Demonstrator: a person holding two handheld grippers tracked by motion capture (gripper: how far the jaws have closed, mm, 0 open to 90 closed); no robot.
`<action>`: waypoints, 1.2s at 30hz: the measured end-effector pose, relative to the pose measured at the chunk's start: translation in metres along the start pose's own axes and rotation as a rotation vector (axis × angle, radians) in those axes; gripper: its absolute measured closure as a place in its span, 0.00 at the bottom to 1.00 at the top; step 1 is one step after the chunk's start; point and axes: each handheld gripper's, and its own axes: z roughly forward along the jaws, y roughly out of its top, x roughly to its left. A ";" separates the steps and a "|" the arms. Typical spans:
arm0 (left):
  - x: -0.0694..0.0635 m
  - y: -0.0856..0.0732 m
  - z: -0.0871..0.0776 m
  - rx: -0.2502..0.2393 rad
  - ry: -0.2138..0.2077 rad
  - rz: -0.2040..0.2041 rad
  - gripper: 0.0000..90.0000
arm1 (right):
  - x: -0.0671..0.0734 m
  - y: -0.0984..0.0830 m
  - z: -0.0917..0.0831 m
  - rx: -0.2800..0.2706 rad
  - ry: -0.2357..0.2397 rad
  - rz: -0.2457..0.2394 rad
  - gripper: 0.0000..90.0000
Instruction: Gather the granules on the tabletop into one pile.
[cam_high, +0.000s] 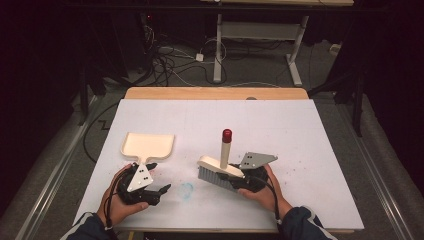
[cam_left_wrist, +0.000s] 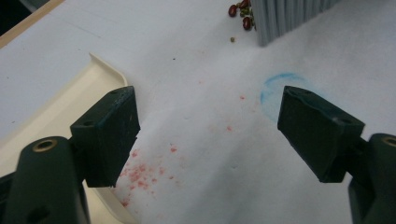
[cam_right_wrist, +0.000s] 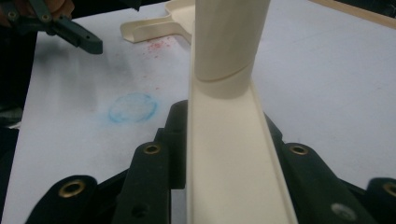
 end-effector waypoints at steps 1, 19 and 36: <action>0.000 0.000 0.000 0.000 0.000 -0.001 0.22 | -0.002 0.000 -0.002 0.000 -0.016 0.000 0.75; 0.000 0.000 -0.002 -0.005 -0.022 -0.001 0.23 | 0.049 0.031 0.034 -0.076 -0.157 0.085 0.75; -0.003 -0.001 0.000 0.014 -0.048 0.007 0.23 | 0.043 0.020 0.045 -0.016 -0.431 0.277 0.75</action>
